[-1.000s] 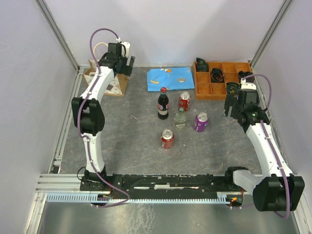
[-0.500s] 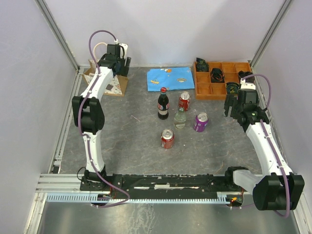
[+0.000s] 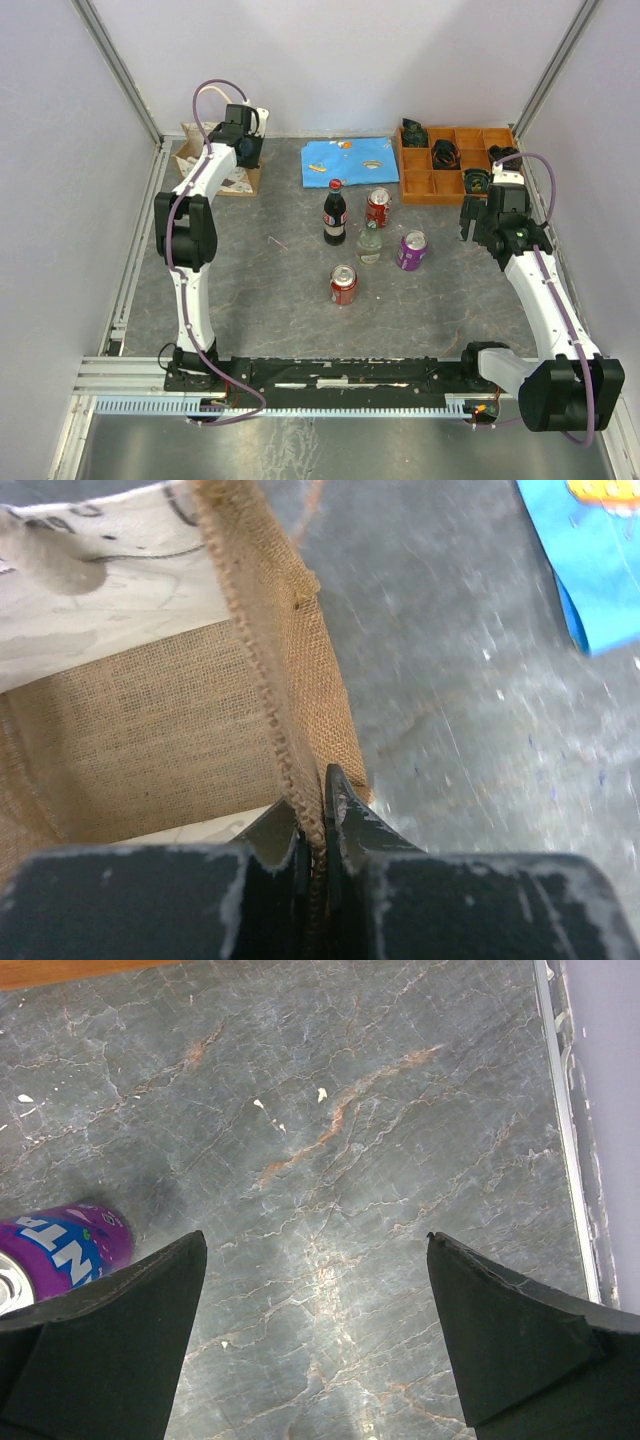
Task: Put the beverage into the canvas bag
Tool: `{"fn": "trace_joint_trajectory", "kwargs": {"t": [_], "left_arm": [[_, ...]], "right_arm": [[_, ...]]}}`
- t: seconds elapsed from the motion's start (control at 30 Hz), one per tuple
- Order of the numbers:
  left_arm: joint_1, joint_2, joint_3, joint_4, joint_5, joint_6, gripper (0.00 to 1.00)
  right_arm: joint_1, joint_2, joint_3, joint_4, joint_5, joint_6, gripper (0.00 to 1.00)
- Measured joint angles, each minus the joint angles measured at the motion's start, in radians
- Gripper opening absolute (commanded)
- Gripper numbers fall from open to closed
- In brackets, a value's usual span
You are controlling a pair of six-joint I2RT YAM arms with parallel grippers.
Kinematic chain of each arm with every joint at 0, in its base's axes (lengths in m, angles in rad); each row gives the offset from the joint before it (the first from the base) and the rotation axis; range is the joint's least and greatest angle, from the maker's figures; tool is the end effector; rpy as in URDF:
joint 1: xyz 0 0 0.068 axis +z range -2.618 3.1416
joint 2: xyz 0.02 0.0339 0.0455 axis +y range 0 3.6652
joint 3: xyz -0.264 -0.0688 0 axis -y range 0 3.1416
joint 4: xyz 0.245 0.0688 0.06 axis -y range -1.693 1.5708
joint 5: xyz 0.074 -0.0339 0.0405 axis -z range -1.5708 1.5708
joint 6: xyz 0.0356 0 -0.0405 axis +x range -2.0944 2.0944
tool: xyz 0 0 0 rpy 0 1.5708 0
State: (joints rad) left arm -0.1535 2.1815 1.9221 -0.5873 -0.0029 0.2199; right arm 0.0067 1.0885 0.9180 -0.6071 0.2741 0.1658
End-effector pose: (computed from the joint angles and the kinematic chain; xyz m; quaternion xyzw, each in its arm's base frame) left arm 0.4904 -0.0758 0.2428 0.1731 0.9190 0.0131 0.3539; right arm 0.2264 -0.0081 0.2890 0.1252 0.9066 -0.0926 0.3921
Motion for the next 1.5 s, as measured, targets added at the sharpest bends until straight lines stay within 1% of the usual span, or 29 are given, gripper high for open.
{"fn": "trace_joint_trajectory", "kwargs": {"t": [0.1,0.27,0.5,0.63,0.87,1.03,1.2,1.33,1.5], "left_arm": [[0.000,-0.075,-0.084,-0.038,0.063,0.072,0.03],[0.000,-0.271,-0.274,-0.132,0.196,0.226,0.03],[-0.001,-0.615,-0.553,-0.277,0.415,0.497,0.03],[-0.006,-0.795,-0.689,-0.348,0.488,0.645,0.03],[-0.055,-1.030,-0.861,-0.459,0.546,0.830,0.03],[-0.093,-1.131,-0.923,-0.547,0.594,0.965,0.03],[-0.134,-1.162,-0.954,-0.631,0.638,1.106,0.03],[-0.168,-1.160,-0.977,-0.655,0.641,1.164,0.03],[-0.227,-1.137,-0.997,-0.624,0.639,1.168,0.03]], "right_arm": [[0.000,0.000,0.004,-0.002,-0.001,-0.006,0.99],[0.000,0.011,0.022,0.000,-0.005,-0.007,0.99],[0.000,0.022,0.025,0.001,-0.026,-0.006,0.99],[0.000,0.021,0.025,0.001,-0.035,-0.007,0.99],[0.000,0.021,0.026,0.001,-0.050,-0.007,0.99],[0.000,0.022,0.026,0.001,-0.059,-0.005,0.99],[0.000,0.026,0.033,0.001,-0.067,-0.002,0.99],[0.000,0.026,0.039,0.000,-0.067,0.001,0.99],[0.000,0.024,0.041,-0.005,-0.066,0.001,0.99]]}}
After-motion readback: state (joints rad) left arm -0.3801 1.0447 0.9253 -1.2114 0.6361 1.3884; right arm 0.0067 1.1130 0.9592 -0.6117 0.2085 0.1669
